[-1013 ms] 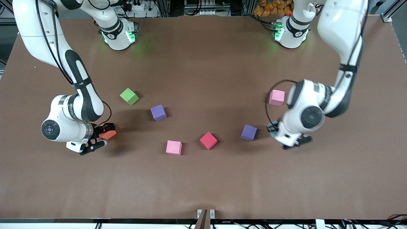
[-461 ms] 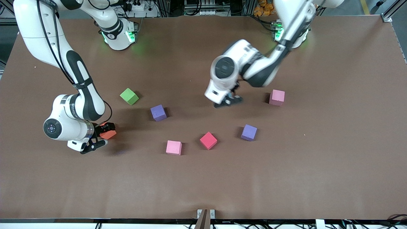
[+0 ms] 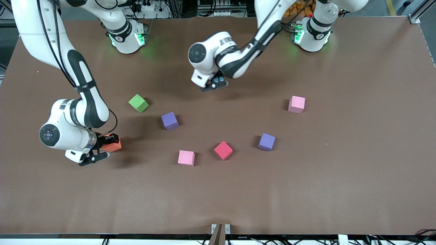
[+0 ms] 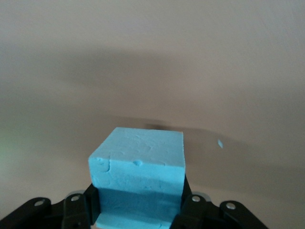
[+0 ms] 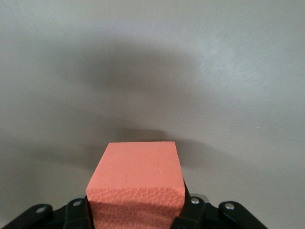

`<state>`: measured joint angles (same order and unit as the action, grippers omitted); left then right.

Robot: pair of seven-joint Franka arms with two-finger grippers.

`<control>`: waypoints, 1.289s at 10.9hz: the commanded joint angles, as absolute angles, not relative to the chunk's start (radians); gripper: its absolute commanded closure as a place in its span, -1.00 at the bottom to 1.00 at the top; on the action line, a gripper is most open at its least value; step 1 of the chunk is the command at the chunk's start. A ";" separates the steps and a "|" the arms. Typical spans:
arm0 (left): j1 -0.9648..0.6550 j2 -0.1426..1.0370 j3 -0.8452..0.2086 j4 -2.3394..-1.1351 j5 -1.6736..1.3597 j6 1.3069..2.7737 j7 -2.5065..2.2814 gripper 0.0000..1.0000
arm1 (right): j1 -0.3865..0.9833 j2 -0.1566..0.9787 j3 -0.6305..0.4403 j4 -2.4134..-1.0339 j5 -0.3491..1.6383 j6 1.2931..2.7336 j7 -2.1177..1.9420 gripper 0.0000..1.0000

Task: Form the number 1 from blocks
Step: 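Carry the cyan cube to mid-table with the left gripper while the right gripper lifts orange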

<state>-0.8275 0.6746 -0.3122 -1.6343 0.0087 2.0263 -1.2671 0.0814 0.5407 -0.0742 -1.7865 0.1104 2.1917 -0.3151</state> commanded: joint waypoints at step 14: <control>-0.893 0.631 -0.050 -1.589 0.040 2.051 -1.126 -1.00 | 0.391 -0.026 -0.071 -2.207 0.172 2.161 0.419 -0.10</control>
